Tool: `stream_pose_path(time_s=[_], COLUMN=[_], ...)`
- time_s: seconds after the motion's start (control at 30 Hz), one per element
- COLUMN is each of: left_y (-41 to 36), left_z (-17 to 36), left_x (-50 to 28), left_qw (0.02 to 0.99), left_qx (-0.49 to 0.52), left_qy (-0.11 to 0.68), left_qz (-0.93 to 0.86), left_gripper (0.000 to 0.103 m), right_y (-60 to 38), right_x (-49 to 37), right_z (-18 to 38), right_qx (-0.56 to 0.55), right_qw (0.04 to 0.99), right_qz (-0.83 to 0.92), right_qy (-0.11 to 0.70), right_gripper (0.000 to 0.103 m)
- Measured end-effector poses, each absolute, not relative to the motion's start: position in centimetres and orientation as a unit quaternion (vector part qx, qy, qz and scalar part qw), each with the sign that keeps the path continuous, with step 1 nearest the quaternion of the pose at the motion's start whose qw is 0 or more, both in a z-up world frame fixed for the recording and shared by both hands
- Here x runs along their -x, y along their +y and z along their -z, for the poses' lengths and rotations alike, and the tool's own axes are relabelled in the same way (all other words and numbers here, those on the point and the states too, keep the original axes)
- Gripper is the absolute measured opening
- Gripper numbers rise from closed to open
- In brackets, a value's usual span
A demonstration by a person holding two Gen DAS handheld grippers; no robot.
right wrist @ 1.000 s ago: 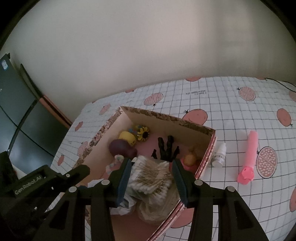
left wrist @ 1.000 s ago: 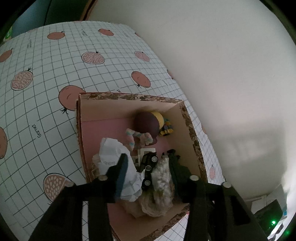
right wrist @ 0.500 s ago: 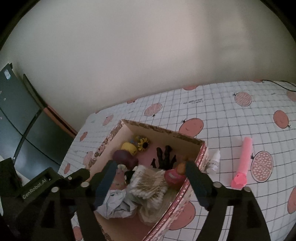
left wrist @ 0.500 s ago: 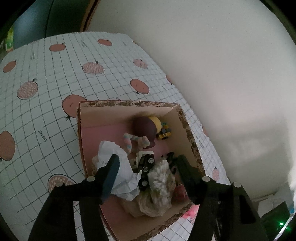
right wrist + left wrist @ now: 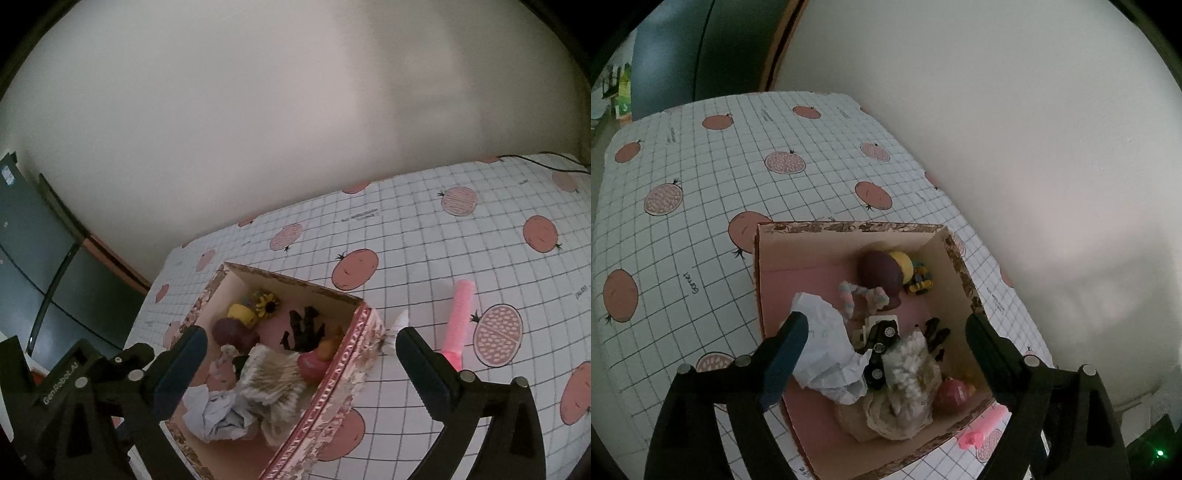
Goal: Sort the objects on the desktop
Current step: 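Move both tools away from the box toward the pink comb and white bottle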
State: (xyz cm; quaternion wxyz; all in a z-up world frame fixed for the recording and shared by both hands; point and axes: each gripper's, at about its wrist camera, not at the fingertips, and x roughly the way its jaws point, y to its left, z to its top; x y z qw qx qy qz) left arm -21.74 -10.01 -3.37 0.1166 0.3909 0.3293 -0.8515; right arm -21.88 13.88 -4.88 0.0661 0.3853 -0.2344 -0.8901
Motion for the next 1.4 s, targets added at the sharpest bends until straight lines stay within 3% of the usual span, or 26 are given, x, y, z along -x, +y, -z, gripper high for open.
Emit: stream_pose_path(time_s=[0.3, 0.73, 1.13, 1.4], left_y=[-7.8, -2.8, 3.3, 6.6], left_z=[2.5, 1.2, 0.6, 1.5], left_x=[21.7, 21.5, 21.3, 21.7], left_qw=[0.099, 0.048, 0.001, -0.035], left_qx=[-0.378, -0.371, -0.377, -0.400], left_qy=[0.323, 0.301, 0.256, 0.231], left_qz=[0.862, 0.877, 0.890, 0.886], left_gripper=[0.088, 0.088, 0.088, 0.088], right_y=[17.4, 22.8, 31.2, 34.8], right_x=[21.4, 20.7, 18.2, 17.5], right_z=[4.8, 4.2, 2.7, 3.1], right_qx=[-0.367, -0.371, -0.314, -0.328], right_qw=[0.085, 0.045, -0.016, -0.056], right_qz=[0.876, 0.878, 0.884, 0.886], right_qy=[-0.300, -0.298, -0.345, -0.322], right_gripper=[0.103, 0.103, 0.103, 0.103])
